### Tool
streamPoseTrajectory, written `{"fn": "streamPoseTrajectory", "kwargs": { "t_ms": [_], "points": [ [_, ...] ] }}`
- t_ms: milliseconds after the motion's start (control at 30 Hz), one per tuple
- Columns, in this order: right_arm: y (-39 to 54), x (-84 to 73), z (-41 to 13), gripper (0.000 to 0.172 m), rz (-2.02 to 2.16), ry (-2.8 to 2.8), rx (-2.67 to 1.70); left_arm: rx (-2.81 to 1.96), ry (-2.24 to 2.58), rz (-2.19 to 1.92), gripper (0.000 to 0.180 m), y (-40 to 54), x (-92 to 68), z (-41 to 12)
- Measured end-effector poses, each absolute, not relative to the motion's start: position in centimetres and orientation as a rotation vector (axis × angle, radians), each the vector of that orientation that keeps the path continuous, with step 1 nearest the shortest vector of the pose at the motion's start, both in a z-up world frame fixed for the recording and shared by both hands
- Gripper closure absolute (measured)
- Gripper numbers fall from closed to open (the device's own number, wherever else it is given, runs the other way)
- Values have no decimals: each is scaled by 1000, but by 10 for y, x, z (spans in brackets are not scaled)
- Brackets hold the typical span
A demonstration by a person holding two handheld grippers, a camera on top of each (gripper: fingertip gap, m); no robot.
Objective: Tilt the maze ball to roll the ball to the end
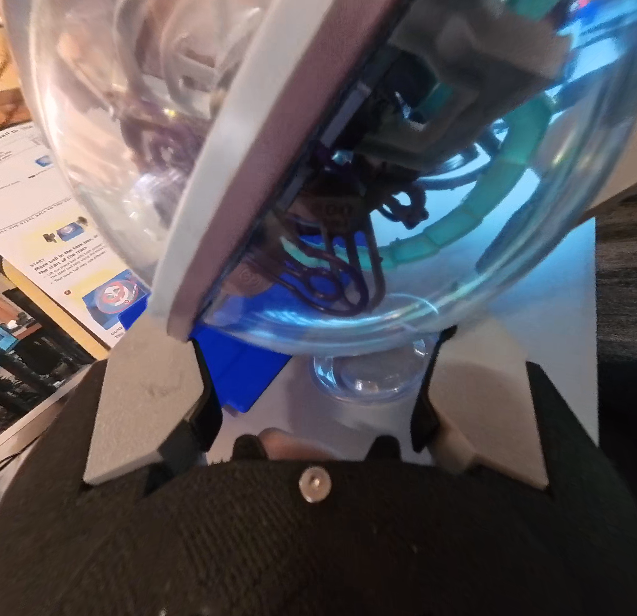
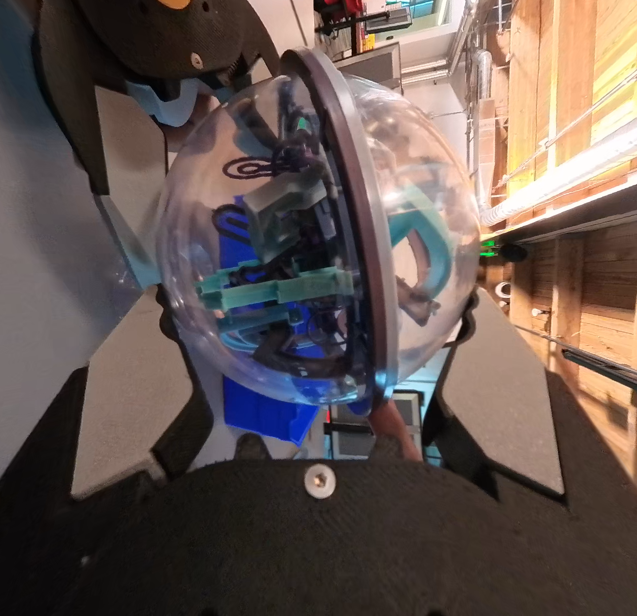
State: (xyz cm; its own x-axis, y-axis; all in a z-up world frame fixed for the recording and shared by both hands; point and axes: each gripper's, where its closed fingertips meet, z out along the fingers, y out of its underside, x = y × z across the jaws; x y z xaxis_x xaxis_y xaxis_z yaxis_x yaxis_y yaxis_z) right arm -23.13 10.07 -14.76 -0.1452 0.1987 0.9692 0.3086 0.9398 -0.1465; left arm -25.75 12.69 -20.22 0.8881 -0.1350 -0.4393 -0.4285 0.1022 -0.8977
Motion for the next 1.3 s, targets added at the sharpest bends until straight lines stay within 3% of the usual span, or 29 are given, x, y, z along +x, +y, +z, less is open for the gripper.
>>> {"fn": "streamPoseTrajectory", "kwargs": {
  "t_ms": [400,1300],
  "points": [
    [86,-227,-138,13,-267,-1537,-142,-1356,460,468,40,122,-269,-188],
    [75,-222,-89,14,361,-1485,-347,-1253,645,501,34,80,-248,-115]
  ]
}}
